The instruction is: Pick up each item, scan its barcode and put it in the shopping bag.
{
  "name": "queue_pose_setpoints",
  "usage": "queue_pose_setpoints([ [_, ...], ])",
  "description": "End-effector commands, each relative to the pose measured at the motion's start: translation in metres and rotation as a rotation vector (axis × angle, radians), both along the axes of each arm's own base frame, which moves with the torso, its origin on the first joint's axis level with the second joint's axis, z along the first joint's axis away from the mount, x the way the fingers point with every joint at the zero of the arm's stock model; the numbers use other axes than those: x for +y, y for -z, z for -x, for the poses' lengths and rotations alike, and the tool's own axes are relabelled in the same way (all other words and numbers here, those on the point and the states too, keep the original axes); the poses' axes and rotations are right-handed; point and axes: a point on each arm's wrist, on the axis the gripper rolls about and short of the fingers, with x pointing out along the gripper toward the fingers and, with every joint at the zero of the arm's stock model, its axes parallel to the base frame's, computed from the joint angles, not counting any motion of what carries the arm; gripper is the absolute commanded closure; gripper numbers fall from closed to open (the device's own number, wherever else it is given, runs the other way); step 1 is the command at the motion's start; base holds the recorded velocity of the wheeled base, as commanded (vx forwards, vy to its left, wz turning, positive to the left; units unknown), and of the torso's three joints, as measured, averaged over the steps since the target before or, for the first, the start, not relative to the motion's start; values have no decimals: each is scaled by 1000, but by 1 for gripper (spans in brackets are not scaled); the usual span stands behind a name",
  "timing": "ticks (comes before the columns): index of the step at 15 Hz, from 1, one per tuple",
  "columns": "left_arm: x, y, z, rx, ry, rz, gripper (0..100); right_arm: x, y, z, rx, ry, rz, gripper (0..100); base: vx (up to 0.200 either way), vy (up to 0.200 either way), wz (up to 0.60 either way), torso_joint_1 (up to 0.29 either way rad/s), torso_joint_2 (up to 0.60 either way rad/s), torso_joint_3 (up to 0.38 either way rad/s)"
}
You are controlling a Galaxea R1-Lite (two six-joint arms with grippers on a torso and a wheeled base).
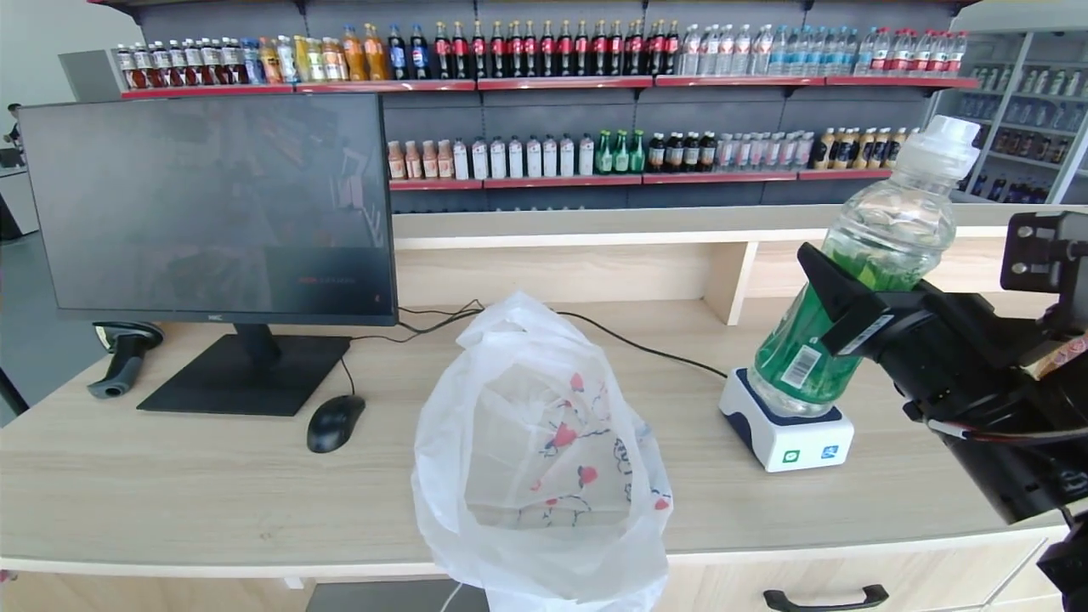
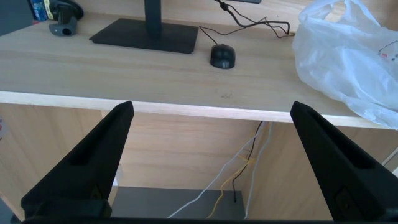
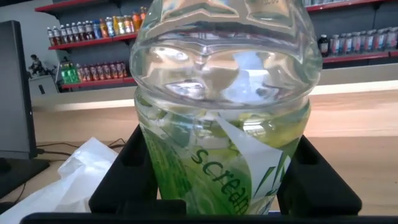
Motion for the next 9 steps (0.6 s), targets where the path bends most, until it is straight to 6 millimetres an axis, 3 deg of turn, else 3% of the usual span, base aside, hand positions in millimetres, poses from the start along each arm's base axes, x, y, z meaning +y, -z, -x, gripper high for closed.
queue_pose_setpoints([
  [1, 0, 0, 0, -1, 0, 2, 0, 3, 4, 0, 17, -12, 1, 100, 0, 200, 0, -7, 2, 2],
  [4, 0, 0, 0, -1, 0, 2, 0, 8, 5, -1, 21, -31, -4, 100, 0, 200, 0, 6, 4, 4],
  [9, 0, 0, 0, -2, 0, 1, 0, 11, 1, -1, 5, -44, -14, 100, 0, 0, 0, 0, 0, 0],
])
